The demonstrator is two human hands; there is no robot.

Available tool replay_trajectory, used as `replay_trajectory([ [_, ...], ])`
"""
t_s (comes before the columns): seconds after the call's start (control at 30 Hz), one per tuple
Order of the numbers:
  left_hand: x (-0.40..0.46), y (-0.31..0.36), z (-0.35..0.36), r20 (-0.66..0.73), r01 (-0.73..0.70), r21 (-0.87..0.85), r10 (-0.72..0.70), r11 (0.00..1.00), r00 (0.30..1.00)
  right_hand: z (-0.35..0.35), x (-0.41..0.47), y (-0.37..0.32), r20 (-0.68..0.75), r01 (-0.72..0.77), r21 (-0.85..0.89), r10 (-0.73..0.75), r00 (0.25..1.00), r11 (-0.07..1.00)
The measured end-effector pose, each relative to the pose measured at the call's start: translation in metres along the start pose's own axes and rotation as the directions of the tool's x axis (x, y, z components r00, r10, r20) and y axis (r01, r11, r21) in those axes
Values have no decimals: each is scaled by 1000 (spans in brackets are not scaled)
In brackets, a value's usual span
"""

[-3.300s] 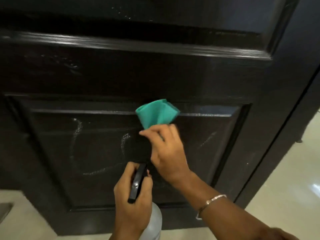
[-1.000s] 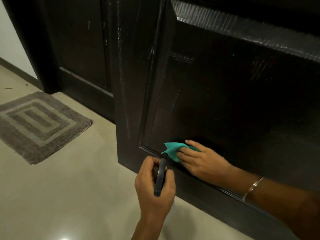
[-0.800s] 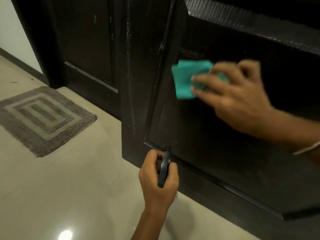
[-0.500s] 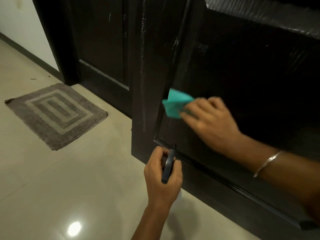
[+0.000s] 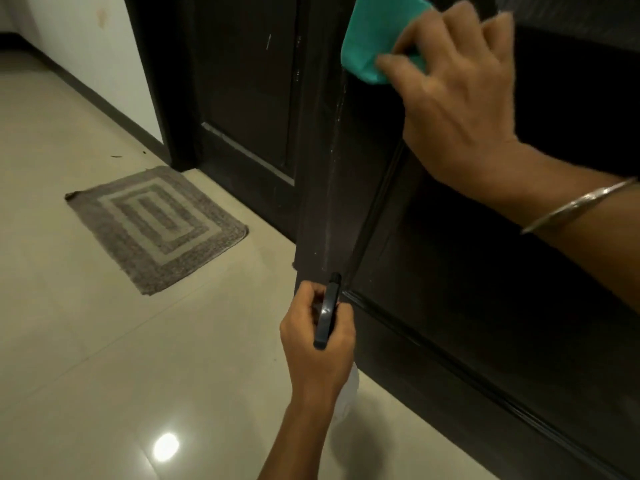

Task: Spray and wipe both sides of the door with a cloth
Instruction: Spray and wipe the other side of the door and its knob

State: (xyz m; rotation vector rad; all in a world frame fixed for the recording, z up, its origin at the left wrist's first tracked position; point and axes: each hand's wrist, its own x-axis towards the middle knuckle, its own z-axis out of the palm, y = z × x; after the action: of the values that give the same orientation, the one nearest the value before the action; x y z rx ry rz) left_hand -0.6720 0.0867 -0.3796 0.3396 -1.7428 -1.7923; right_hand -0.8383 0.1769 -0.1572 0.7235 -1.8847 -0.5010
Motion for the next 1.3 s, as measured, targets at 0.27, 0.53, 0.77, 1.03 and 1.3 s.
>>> replay_trajectory([
  [0.27,4,-13,-26,-107,-24,72,32,997,994,67,-123,-142,353,453,340,-558,751,824],
  [0.53,5,-13,-26,-50,-43,80,47,996,998,17,26,-35,-13,292,-21,-292,956,956],
  [0.77,-1,0,-19,-54,-2,-8,2,1000,999,2,58,-12,-47,-4,-65,1,999,998],
  [1.03,-1,1,-40,-112,-75,114,88,991,990,65,-138,-150,353,390,323,-492,796,862],
  [1.3,-16,0,-19,13,-77,178,76,981,997,21,-260,-88,550,578,352,-662,509,736],
])
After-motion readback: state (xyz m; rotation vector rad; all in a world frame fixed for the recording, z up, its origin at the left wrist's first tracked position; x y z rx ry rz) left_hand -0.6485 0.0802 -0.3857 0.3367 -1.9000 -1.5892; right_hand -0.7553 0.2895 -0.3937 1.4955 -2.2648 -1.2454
